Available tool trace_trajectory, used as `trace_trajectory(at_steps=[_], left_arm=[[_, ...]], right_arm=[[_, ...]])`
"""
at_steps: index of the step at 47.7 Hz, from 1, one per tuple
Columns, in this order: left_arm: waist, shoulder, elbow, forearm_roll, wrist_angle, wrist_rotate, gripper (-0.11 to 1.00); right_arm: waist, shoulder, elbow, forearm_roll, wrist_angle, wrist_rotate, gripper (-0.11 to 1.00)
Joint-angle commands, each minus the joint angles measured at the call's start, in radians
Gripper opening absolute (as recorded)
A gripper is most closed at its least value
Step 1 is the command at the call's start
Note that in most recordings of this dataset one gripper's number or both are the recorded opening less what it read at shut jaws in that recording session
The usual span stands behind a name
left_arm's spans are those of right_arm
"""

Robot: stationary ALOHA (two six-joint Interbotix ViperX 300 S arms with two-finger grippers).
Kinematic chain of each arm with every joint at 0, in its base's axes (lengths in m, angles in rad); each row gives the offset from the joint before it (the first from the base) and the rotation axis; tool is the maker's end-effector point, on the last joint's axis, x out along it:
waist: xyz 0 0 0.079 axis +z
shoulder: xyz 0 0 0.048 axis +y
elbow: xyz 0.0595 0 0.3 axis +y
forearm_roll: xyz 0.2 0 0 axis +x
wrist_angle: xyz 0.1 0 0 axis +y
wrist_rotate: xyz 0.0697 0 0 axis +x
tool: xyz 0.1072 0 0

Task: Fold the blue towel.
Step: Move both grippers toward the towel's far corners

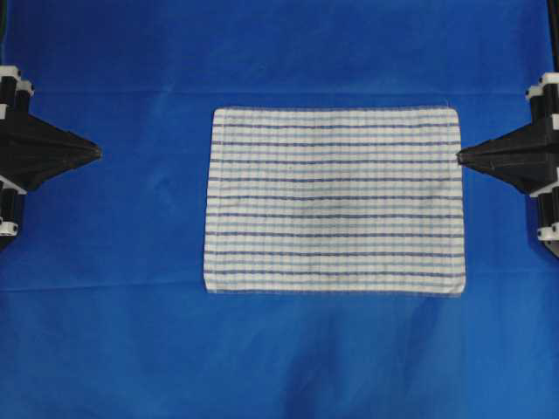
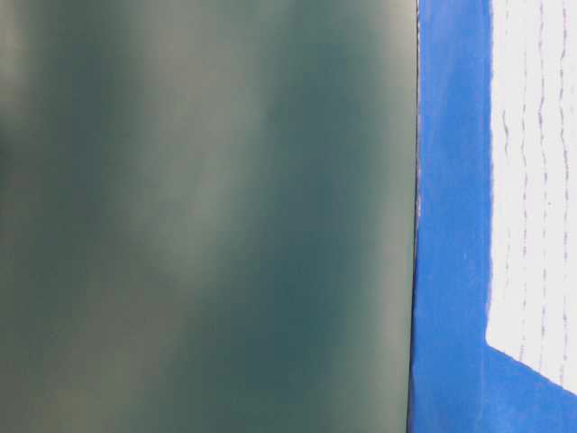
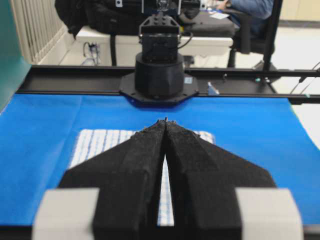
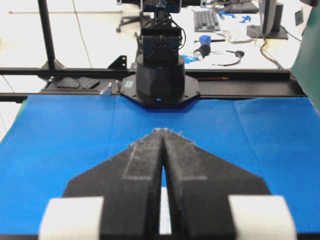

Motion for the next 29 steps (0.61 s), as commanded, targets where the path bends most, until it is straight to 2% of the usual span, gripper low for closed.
trace_trajectory(at_steps=[1, 10, 17, 29], left_arm=[[0.011, 0.028, -0.028, -0.026, -0.018, 0.005, -0.01], [0.021, 0.089, -0.048, -0.026, -0.052, 0.008, -0.01], [0.054, 0.158, -0.055, -0.026, -0.101, 0.003, -0.01], [0.152, 0.328, -0.091, -0.031, -0.117, -0.017, 0.0]], right_arm=[[-0.002, 0.006, -0.035, 0.002, -0.005, 0.005, 0.0], [-0.012, 0.005, -0.063, 0.005, 0.074, 0.006, 0.0], [-0.041, 0.0, -0.066, 0.028, 0.152, 0.015, 0.0], [-0.195, 0.002, -0.061, 0.077, 0.347, 0.017, 0.0]])
